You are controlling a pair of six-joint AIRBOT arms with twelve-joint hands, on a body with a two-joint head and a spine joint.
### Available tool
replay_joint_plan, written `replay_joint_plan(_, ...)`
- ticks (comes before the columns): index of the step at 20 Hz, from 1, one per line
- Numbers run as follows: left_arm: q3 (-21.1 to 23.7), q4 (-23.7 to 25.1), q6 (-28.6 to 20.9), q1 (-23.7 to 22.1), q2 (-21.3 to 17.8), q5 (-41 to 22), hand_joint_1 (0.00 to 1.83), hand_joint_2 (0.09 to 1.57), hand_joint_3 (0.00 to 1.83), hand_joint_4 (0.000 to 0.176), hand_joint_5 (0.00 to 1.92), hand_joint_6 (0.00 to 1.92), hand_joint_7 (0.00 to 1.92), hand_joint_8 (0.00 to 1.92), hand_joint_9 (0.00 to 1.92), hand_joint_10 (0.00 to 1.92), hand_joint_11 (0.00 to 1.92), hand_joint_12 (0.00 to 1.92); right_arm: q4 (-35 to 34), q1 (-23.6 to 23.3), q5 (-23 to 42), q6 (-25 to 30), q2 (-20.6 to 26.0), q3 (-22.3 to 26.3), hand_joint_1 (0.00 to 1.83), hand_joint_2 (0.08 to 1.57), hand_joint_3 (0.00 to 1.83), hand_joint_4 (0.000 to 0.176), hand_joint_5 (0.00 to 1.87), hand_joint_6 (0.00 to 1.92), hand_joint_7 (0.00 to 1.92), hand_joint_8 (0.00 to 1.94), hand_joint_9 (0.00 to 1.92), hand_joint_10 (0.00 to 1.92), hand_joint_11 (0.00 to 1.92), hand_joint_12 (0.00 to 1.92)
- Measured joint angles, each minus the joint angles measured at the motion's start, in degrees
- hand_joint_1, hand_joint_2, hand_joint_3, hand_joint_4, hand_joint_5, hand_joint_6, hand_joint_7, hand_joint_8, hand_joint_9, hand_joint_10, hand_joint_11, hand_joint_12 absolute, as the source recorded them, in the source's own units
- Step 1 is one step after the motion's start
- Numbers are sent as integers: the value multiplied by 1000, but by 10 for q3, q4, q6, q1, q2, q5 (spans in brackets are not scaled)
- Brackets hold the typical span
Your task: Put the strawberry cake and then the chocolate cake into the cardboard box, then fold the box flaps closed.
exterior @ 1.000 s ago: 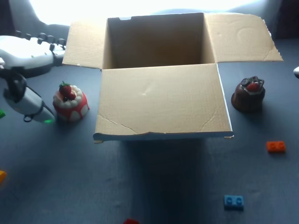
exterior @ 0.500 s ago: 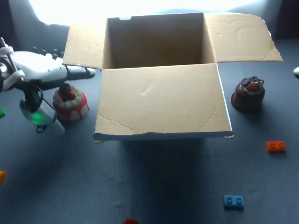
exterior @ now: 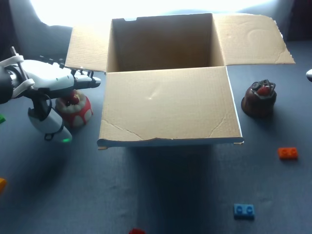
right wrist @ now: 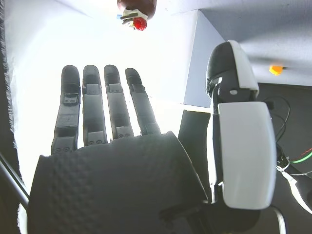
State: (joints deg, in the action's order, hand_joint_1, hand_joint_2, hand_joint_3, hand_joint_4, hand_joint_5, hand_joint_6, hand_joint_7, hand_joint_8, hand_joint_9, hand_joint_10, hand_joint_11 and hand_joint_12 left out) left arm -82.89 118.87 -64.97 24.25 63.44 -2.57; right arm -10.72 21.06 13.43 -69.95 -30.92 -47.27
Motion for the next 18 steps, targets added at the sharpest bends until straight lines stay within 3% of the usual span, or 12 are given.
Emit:
replay_joint_plan(2, -11, 0, 0, 0, 8, 1, 960, 955, 14, 56, 3, 1, 0, 0, 6, 2, 0, 315, 0, 0, 0, 0, 0, 0, 430, 1072, 0, 0, 111, 4, 128, 6, 175, 4, 0, 492)
replay_joint_plan(7, -24, 0, 0, 5, 21, 2, 919, 1011, 13, 42, 6, 1, 22, 2, 60, 9, 0, 515, 0, 0, 1, 0, 0, 1, 485, 1065, 0, 0, 130, 6, 159, 6, 183, 4, 0, 480)
replay_joint_plan(9, -26, -1, 0, 9, 21, 2, 916, 1043, 17, 36, 28, 6, 59, 8, 121, 21, 0, 687, 0, 0, 1, 0, 0, 1, 434, 1069, 0, 0, 133, 4, 145, 1, 172, 1, 0, 511)
replay_joint_plan(11, -28, -1, 0, 13, 21, 3, 915, 1065, 18, 47, 80, 16, 123, 14, 190, 32, 0, 850, 0, 0, 3, 0, 0, 1, 432, 1051, 0, 2, 149, 6, 154, 4, 158, 3, 0, 493)
replay_joint_plan(15, -28, -2, 0, 13, 21, 5, 969, 1081, 6, 49, 219, 25, 305, 25, 361, 49, 0, 1157, 0, 0, 8, 0, 0, 1, 463, 1045, 0, 0, 129, 1, 145, 0, 162, 0, 0, 414)
replay_joint_plan(17, -28, -3, 0, 13, 21, 4, 1061, 1044, 0, 47, 387, 14, 540, 40, 546, 238, 60, 1411, 0, 0, 8, 0, 0, 1, 439, 1053, 3, 0, 125, 0, 116, 0, 140, 0, 0, 418)
replay_joint_plan(18, -28, -5, 0, 13, 21, 5, 1085, 1032, 0, 46, 462, 11, 605, 42, 526, 478, 86, 1477, 0, 0, 9, 0, 0, 1, 452, 1052, 2, 0, 131, 2, 122, 3, 142, 1, 0, 413)
